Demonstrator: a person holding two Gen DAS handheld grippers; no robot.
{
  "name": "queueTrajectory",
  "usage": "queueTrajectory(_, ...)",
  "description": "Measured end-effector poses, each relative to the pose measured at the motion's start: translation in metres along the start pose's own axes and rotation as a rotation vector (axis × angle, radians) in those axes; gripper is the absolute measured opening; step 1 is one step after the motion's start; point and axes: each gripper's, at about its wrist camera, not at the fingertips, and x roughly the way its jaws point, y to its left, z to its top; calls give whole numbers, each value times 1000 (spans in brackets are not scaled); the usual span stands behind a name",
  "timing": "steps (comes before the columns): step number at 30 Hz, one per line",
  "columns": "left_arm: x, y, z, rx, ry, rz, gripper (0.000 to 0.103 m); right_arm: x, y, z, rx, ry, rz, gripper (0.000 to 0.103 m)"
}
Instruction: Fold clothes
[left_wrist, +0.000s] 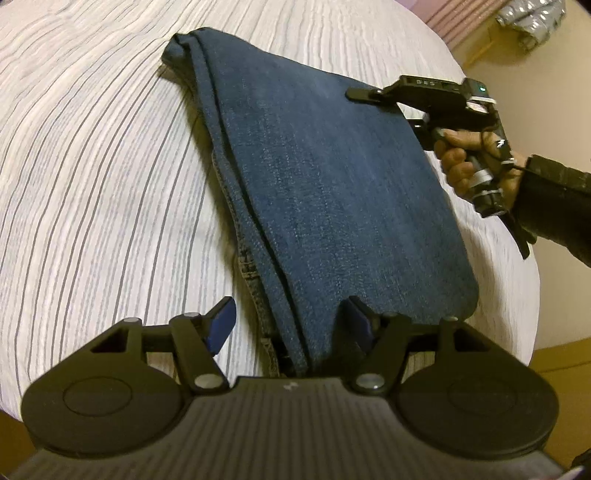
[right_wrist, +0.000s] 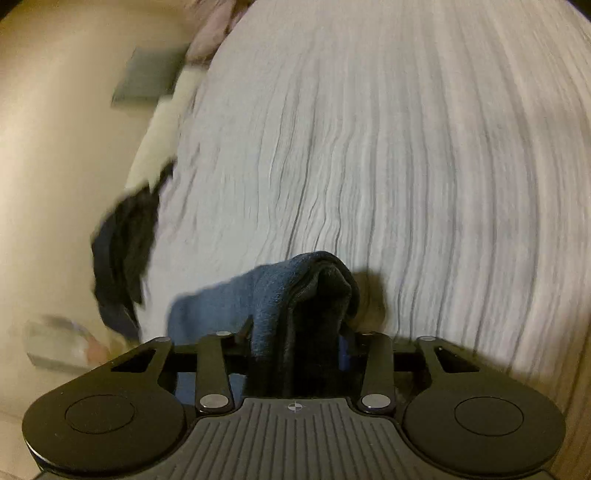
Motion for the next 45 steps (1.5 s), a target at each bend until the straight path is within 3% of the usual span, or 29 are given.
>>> queueTrajectory(2,0,-8,9,56,5,4,54,-32,4,-17,38,-114,-14,26)
queueTrajectory(6,-2,-27,27,166,0,-29,54,-104,6,-57,131,-363,-67,26)
queueTrajectory(9,0,-41,41,255,-6,-60,54,-183,-15,-120,295,-615,-196,26)
queueTrajectory(12,4,-53,49,355,-12,-85,54,-235,-26,-205,493,-844,-338,25)
queueTrajectory(15,11,-65,52,502,-17,-85,56,-254,-26,-284,685,-1019,-420,25)
queueTrajectory(18,16,-77,51,675,-19,-70,56,-241,-20,-329,793,-1100,-427,25)
queueTrajectory(22,18,-101,30,968,-53,-56,59,-238,-8,-341,791,-1125,-422,26)
queueTrajectory(25,18,-114,13,1133,-101,-58,64,-260,12,-342,688,-1058,-503,31)
queueTrajectory(27,20,-121,1,1235,-145,-54,66,-265,36,-344,547,-974,-597,48)
queueTrajectory(28,19,-123,-8,1285,-170,-55,67,-262,51,-345,450,-910,-664,68)
queueTrajectory(29,18,-126,-17,1334,-190,-59,68,-256,66,-344,345,-838,-736,77)
queueTrajectory(33,31,-145,-52,1532,-263,-44,77,-213,109,-335,-123,-487,-997,77)
queueTrajectory(37,53,-163,-82,1680,-351,23,83,-163,110,-327,-596,-176,-1241,77)
queueTrajectory(40,77,-175,-96,1725,-360,80,84,-137,87,-326,-895,1,-1352,77)
queueTrajectory(43,95,-185,-107,1713,-333,132,84,-121,50,-330,-1150,162,-1364,78)
queueTrajectory(45,103,-191,-113,1689,-319,160,90,-110,24,-335,-1313,284,-1390,78)
